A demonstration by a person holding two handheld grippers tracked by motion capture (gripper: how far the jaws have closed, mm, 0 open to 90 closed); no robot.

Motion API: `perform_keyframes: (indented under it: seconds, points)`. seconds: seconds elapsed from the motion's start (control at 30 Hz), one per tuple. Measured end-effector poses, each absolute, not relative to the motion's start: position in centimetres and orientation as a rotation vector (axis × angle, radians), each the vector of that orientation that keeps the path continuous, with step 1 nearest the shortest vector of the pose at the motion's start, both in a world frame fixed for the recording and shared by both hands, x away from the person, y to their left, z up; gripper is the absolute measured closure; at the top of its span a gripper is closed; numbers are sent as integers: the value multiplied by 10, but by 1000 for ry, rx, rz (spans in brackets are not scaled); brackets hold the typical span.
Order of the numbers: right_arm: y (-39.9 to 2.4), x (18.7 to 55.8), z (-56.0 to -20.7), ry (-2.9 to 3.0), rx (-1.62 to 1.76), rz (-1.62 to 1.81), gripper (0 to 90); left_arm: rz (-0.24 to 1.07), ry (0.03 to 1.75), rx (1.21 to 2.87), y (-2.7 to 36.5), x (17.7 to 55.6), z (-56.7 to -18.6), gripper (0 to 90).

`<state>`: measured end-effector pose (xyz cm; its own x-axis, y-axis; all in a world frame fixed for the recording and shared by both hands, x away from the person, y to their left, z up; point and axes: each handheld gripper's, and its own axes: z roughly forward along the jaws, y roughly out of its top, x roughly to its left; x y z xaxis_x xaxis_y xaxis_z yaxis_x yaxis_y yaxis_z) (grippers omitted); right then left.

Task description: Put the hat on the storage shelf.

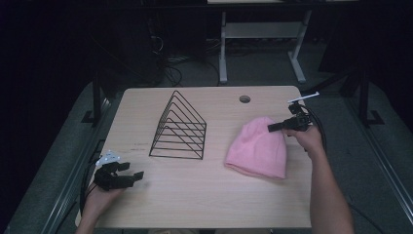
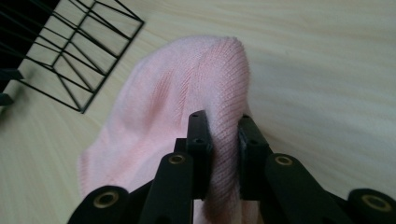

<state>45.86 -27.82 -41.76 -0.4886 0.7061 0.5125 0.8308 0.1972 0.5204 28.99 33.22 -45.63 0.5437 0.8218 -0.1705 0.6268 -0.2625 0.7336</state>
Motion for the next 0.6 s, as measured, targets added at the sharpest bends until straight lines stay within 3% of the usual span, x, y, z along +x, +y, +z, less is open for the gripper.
perform_keyframes:
  seconds: [0.6]
  points:
    - [-255, 441, -334, -2496, -1274, -1314, 787, 291, 1081, 1971, 331, 298, -431, 240]
